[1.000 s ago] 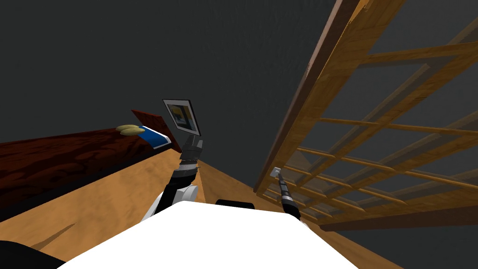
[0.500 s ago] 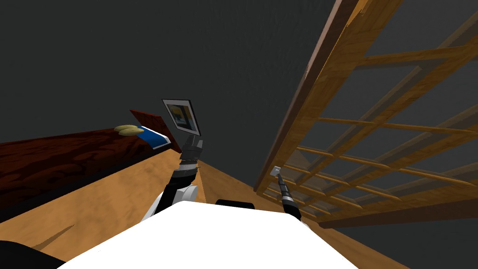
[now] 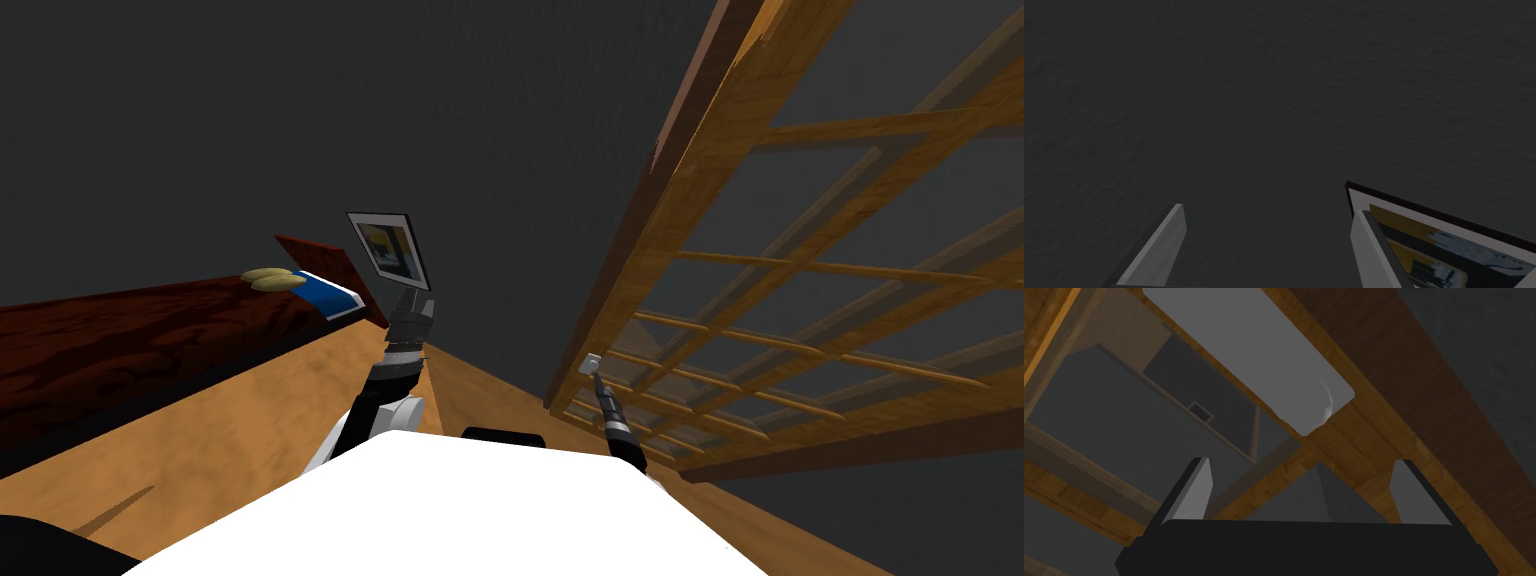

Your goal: Pull the door open

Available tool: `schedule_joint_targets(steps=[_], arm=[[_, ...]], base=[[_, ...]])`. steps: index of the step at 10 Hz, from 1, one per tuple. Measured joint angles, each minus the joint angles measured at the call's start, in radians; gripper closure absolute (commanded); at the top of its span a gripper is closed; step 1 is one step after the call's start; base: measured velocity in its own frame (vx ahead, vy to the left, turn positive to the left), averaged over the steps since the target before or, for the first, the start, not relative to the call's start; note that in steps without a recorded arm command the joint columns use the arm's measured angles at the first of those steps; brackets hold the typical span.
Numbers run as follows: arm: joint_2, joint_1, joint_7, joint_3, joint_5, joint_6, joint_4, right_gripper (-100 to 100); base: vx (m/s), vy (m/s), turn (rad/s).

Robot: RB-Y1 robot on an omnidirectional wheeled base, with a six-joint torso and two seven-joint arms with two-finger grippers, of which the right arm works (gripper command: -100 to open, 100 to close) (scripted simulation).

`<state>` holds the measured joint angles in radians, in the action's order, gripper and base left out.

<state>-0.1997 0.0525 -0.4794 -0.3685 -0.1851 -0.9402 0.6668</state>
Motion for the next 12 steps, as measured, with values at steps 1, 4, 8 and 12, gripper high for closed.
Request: schedule_joint_targets(steps=[1, 4, 8, 12], arm=[[0.0, 0.001, -0.026, -0.004, -0.007, 0.0, 0.001, -100], [-0.001, 0.002, -0.105, -0.017, -0.029, -0.004, -0.002, -100], [0.0, 0.004, -0.203, -0.032, -0.054, -0.006, 0.0, -100], [-0.001, 0.005, -0.305, -0.048, -0.08, -0.01, -0.003, -100]], base=[[-0.025, 0.031, -0.03], [-0.018, 0.021, -0.016], [-0.02, 0.022, -0.021], [-0.018, 0.022, -0.017]])
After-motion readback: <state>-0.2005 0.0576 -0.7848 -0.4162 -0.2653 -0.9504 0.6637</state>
